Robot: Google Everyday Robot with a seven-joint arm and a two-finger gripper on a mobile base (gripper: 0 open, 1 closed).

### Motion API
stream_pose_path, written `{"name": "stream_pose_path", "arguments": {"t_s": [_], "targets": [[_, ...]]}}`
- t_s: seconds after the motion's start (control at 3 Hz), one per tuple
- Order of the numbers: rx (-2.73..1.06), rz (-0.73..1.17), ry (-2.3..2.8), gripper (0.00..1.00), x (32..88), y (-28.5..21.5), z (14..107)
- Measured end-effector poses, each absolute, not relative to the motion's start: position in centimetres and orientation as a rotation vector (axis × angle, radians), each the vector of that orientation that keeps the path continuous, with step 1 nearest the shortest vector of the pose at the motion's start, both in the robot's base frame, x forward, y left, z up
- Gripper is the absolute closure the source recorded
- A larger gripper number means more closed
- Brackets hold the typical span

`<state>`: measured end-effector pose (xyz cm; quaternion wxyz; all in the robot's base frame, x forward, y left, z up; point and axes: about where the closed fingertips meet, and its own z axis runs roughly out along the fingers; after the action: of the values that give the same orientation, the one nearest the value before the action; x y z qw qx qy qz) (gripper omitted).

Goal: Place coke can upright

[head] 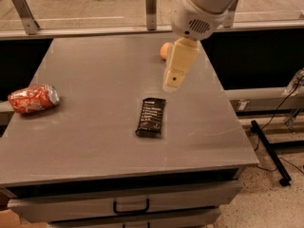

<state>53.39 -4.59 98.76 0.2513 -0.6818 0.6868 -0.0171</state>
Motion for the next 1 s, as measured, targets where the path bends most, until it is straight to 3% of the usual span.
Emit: {"name": "stream_pose_path", "arguments": {"t_s": [0.33,0.67,1.0], "targets": [[-1.85,0.021,1.76,0.0,54.8,2.7,99.3],[-1.841,0.06,1.7,0.0,55.6,6.9,99.6],[-1.841,0.06,1.697,0.0,55.6,7.0,99.7]]}}
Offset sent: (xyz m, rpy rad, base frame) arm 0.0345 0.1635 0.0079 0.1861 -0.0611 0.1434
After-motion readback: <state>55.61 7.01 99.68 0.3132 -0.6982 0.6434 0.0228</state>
